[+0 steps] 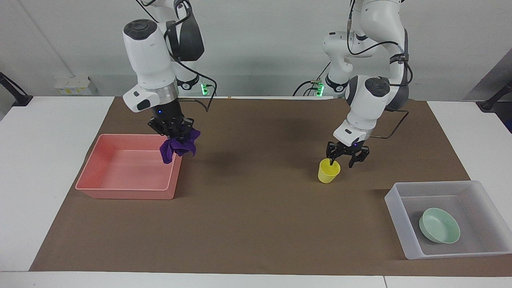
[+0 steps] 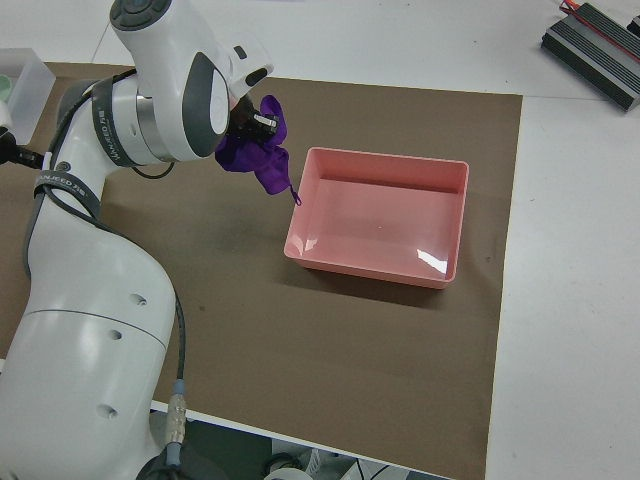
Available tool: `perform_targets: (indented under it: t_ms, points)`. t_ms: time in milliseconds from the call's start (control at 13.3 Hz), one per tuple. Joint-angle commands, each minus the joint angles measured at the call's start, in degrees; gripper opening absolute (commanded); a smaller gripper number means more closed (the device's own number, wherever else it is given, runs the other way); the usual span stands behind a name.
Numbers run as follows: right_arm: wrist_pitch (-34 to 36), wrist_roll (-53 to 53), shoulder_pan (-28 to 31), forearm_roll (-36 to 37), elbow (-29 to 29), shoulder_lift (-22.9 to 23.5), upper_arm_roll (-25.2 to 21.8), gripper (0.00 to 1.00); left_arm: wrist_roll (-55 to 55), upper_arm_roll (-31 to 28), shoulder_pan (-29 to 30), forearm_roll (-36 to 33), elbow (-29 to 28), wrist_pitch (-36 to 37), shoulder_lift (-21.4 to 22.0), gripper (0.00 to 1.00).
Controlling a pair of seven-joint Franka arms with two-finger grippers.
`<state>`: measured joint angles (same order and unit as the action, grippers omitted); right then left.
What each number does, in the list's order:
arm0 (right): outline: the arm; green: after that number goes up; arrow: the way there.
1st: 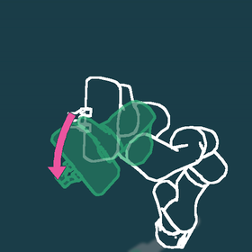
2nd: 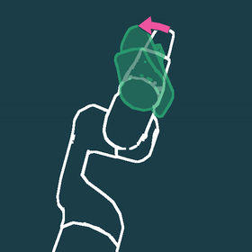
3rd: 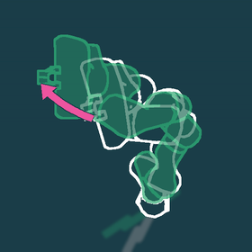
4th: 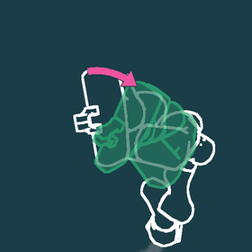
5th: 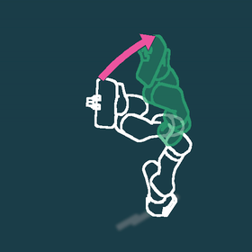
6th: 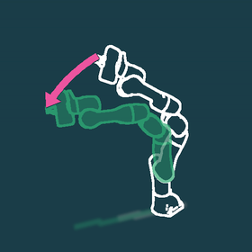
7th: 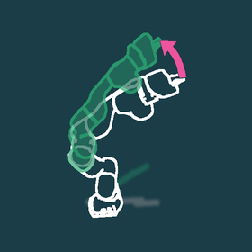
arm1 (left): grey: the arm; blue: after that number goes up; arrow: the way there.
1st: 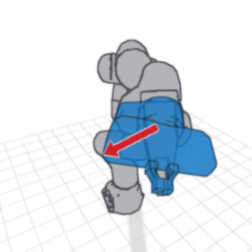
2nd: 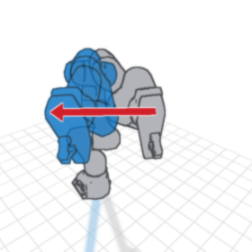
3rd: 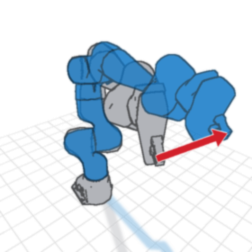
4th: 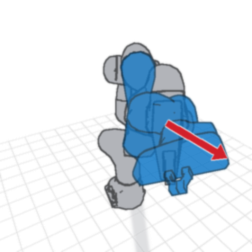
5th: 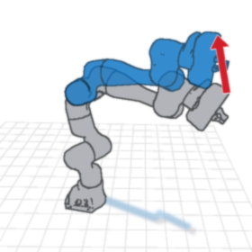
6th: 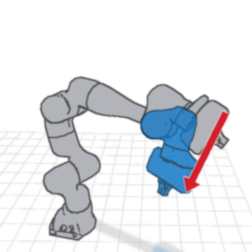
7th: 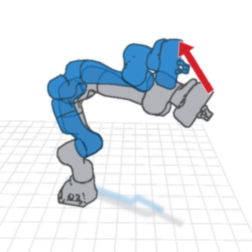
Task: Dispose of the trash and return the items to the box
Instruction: 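Reach the yellow cup with the left gripper while the right gripper lifts the cloth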
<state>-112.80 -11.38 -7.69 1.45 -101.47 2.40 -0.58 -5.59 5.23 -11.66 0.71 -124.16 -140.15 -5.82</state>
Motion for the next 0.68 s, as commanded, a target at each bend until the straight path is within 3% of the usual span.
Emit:
perform_targets:
  t_ms: [0, 75, 601]
  points:
    - [-0.2, 8.4, 5.6, 0.3, -1.4, -0.7, 0.7, 0.00, -3.5, -0.8, -2.0, -0.6, -2.8, -4.8, -0.8, 0.34]
    - [-0.5, 10.7, 7.5, 0.3, -2.0, -0.8, 0.7, 0.00, -3.9, -0.8, -1.8, -0.5, -2.7, -4.3, -0.8, 0.00]
    - [-4.0, 25.5, 16.9, 0.3, -6.8, -1.2, 0.7, 0.00, -3.5, -1.0, -0.4, -0.5, -0.3, -2.1, 0.4, 0.00]
